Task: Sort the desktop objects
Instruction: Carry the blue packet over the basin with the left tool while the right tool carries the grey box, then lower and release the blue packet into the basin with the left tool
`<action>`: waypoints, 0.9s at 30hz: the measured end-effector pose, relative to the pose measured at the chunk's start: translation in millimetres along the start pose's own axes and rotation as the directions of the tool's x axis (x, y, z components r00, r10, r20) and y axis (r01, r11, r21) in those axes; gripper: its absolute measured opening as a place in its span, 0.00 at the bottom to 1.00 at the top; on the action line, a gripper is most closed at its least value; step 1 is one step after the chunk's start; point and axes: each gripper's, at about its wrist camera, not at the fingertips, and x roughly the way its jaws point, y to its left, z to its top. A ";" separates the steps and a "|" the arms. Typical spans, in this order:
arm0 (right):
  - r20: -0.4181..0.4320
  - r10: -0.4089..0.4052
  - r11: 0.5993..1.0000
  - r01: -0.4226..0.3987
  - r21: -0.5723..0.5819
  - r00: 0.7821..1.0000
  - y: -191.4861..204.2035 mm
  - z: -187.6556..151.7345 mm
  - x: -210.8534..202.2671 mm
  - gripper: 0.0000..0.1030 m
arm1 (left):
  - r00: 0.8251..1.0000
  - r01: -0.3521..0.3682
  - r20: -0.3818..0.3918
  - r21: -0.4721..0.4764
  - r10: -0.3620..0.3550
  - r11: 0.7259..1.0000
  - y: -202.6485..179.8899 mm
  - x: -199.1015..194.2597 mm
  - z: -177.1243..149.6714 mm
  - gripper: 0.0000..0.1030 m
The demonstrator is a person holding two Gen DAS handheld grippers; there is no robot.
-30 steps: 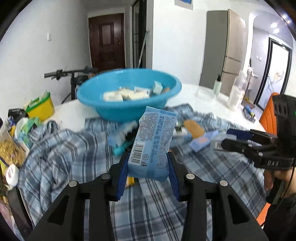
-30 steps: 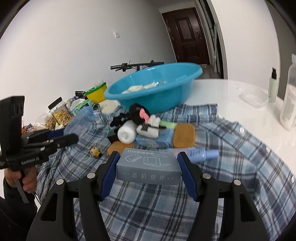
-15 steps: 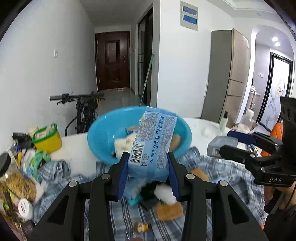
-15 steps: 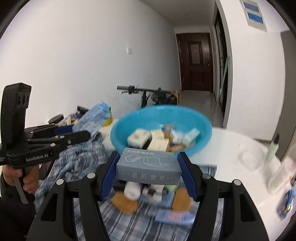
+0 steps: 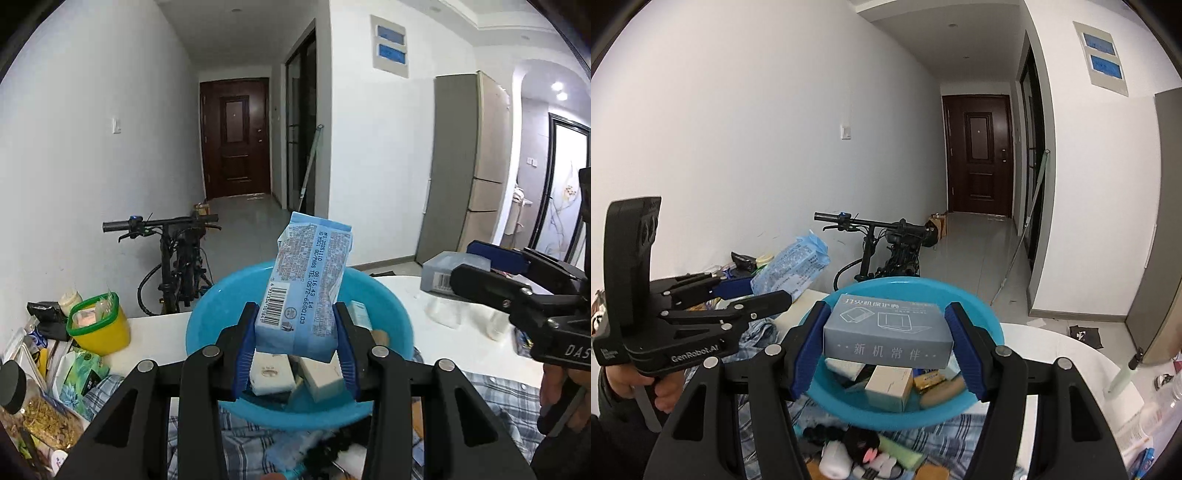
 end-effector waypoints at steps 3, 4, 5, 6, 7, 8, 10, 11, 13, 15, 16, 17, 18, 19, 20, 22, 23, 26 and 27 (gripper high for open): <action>-0.013 -0.002 1.000 0.002 0.000 1.000 -5.0 3.7 18.1 0.61 | 1.000 -0.026 -0.016 0.002 0.026 1.000 6.7 21.2 2.3 0.41; -0.016 -0.009 1.000 0.009 0.002 1.000 -7.3 5.0 24.4 0.61 | 0.999 -0.030 -0.024 -0.005 0.030 1.000 8.6 27.4 2.7 0.41; -0.021 -0.011 1.000 0.012 0.007 1.000 -10.1 5.5 30.5 0.61 | 0.999 -0.029 -0.031 -0.013 0.029 0.999 10.8 33.1 2.5 0.41; -0.023 -0.008 1.000 0.008 0.016 1.000 -12.9 5.7 35.1 0.61 | 0.999 -0.028 -0.035 -0.019 0.027 0.999 11.6 36.2 0.7 0.41; -0.023 -0.001 1.000 0.002 0.024 1.000 -15.6 5.4 39.6 0.61 | 0.999 -0.027 -0.046 -0.021 0.026 0.999 12.3 42.1 -0.9 0.41; -0.024 0.000 1.000 0.000 0.028 1.000 -17.2 4.4 42.0 0.61 | 0.998 -0.030 -0.060 -0.013 0.029 0.999 10.8 45.6 -2.9 0.41; -0.041 -0.008 1.000 0.009 0.024 0.999 -18.2 3.2 49.7 0.61 | 0.997 -0.041 -0.067 0.001 0.041 0.999 9.1 49.4 -6.3 0.41; -0.047 -0.012 1.000 0.013 0.014 0.999 -17.0 2.0 52.2 0.61 | 0.997 -0.041 -0.072 0.002 0.041 0.999 9.3 50.6 -7.8 0.41; -0.061 -0.005 1.000 0.005 0.014 0.998 -16.8 0.7 55.8 0.61 | 0.997 -0.029 -0.077 -0.003 0.028 1.000 9.9 53.3 -9.8 0.41; -0.066 0.002 1.000 -0.002 0.012 0.998 -14.6 0.6 58.9 0.61 | 0.996 -0.022 -0.089 -0.004 0.022 1.000 11.7 58.0 -11.4 0.41; -0.073 0.007 1.000 -0.007 0.004 0.997 -12.6 -0.2 61.3 0.61 | 0.995 -0.026 -0.092 -0.005 0.025 1.000 11.9 59.3 -12.6 0.41; -0.081 0.011 1.000 -0.011 0.003 0.997 -11.8 -1.5 63.3 0.61 | 0.995 -0.027 -0.094 -0.005 0.026 1.000 12.7 60.9 -13.1 0.41; -0.084 0.012 1.000 -0.012 0.005 0.996 -11.9 -2.2 64.6 0.61 | 0.995 -0.022 -0.098 -0.006 0.022 1.000 14.1 62.8 -13.8 0.41; -0.084 0.012 1.000 -0.011 0.007 0.996 -12.2 -2.8 65.7 0.61 | 0.994 -0.016 -0.105 -0.015 0.014 1.000 16.3 65.3 -14.9 0.41; -0.088 0.010 1.000 -0.009 0.008 0.996 -13.0 -4.1 67.3 0.61 | 0.994 -0.018 -0.108 -0.020 0.015 1.000 19.0 66.9 -15.5 0.41; -0.091 0.002 1.000 -0.001 0.010 0.996 -15.1 -4.9 67.9 0.61 | 0.993 -0.026 -0.117 -0.026 0.023 0.999 22.9 70.4 -16.7 0.41; -0.093 -0.001 1.000 0.002 0.015 0.996 -16.9 -5.1 68.0 0.61 | 0.993 -0.027 -0.119 -0.030 0.023 0.999 24.5 71.3 -16.8 0.41; -0.092 -0.007 1.000 0.009 0.023 0.996 -20.7 -5.4 67.5 0.61 | 0.992 -0.033 -0.122 -0.035 0.029 0.999 28.7 72.8 -17.5 0.41; -0.091 -0.009 1.000 0.011 0.024 0.996 -21.5 -5.3 66.9 0.61 | 0.992 -0.037 -0.123 -0.035 0.032 0.999 29.5 73.0 -17.8 0.41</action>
